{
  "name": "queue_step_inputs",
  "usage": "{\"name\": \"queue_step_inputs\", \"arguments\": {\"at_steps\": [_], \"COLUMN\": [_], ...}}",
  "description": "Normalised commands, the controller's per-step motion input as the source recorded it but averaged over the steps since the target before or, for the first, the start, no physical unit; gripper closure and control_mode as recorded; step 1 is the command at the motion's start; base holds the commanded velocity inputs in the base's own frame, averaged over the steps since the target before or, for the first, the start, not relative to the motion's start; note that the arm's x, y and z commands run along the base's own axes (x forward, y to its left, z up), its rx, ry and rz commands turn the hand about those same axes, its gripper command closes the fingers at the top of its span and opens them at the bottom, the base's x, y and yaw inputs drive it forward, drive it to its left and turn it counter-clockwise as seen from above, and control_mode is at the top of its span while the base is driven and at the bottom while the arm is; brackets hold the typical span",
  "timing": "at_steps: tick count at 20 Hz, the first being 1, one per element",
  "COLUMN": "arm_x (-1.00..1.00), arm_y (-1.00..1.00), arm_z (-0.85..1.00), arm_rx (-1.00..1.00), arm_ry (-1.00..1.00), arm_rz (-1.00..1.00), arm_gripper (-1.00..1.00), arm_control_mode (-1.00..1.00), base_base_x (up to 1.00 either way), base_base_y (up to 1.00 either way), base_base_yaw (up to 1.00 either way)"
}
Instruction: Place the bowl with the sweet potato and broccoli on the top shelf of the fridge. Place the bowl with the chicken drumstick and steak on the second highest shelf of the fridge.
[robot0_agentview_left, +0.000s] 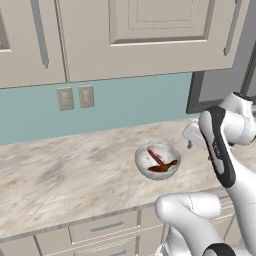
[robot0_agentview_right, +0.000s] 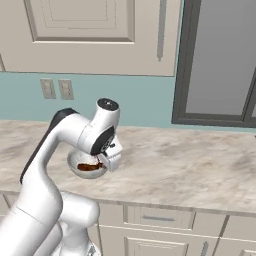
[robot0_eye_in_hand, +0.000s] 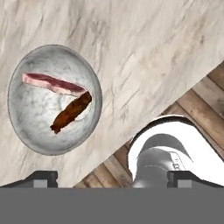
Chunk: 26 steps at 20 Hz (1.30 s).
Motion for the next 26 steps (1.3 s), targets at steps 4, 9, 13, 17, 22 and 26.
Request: {"name": "queue_step_inputs", "arguments": {"at_steps": [4,9,13,17,22,26], "arm_x": [0.48,0.36,0.69,0.64,0.33,0.13], "arm_y": [0.0,0.17,0.22,0.01,0.0,0.0], "arm_z": [-0.55,-0.72,-0.54,-0.35,-0.23,-0.43], "arm_rx": [0.0,0.0,0.0,0.0,0.0,0.0], "arm_ry": [0.02,-0.02,-0.09,-0.05,0.0,0.01], "arm_rz": [0.22,0.12,0.0,0.0,0.0,0.03], "arm_gripper": [-1.0,-1.0,-1.0,-1.0,-1.0,1.0], "arm_control_mode": [-1.0,-1.0,-1.0,-1.0,-1.0,-1.0], "base_base_x": [0.0,0.0,0.0,0.0,0.0,0.0], "base_base_y": [0.0,0.0,0.0,0.0,0.0,0.0], "base_base_yaw": [0.0,0.0,0.0,0.0,0.0,0.0]}}
